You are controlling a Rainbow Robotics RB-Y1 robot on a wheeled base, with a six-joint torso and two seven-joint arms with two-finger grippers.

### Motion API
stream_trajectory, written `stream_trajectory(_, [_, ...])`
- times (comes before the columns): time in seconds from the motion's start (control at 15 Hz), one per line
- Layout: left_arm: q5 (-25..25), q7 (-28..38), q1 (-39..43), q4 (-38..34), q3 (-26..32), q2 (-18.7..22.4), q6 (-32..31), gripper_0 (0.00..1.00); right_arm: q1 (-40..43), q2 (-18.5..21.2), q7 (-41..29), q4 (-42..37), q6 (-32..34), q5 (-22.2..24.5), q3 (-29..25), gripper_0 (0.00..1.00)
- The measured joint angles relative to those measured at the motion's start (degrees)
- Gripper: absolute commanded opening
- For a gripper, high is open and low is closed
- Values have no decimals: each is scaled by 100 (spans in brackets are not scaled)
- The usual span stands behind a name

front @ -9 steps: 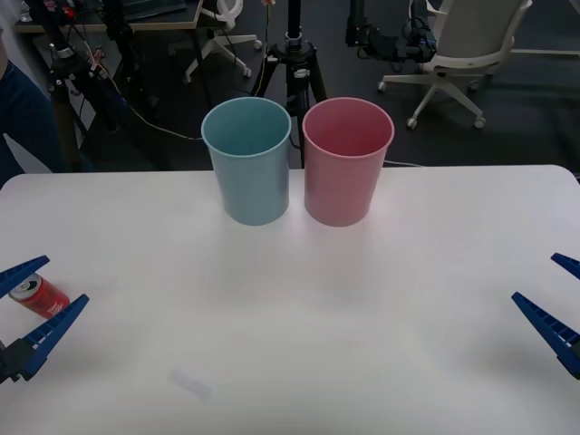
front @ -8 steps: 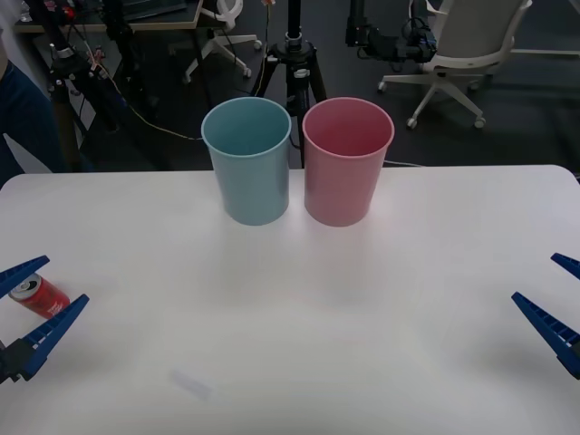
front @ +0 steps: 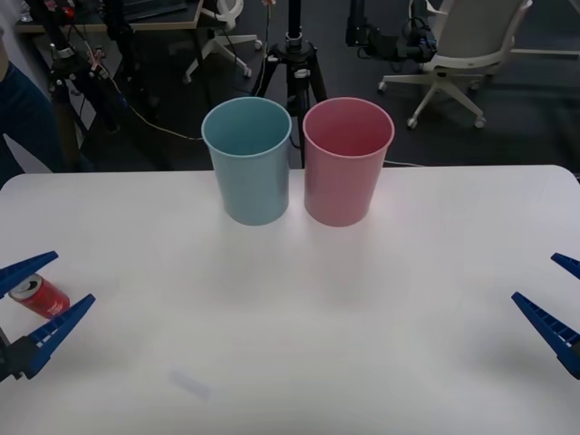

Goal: Grasp the object on the table and drop it into the matching bin: aluminum can to the light blue bin, PET bottle to the pink bin.

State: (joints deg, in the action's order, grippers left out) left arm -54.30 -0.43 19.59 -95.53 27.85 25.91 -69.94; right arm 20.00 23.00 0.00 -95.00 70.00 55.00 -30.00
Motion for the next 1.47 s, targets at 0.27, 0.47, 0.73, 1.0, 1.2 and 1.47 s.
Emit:
stream_trajectory(0.27, [116,-148,155,0,-26,-4,64,100,0,0,0,0,0,0,0,100])
stream_trajectory(0.47, [353,-523,448,-1,-28,1,258,100,0,0,0,0,0,0,0,100])
stream_trajectory(0.73, [800,-965,951,-1,-63,1,755,100,0,0,0,0,0,0,0,100])
stream_trajectory(1.0, [1275,-1265,1354,1,-151,1,1387,100,0,0,0,0,0,0,0,100])
stream_trajectory(1.2, [1665,-1775,1648,29,-242,0,1875,100,0,0,0,0,0,0,0,100])
stream_trajectory(1.47, [1884,-2083,1601,438,-297,1,1894,100,0,0,0,0,0,0,0,100])
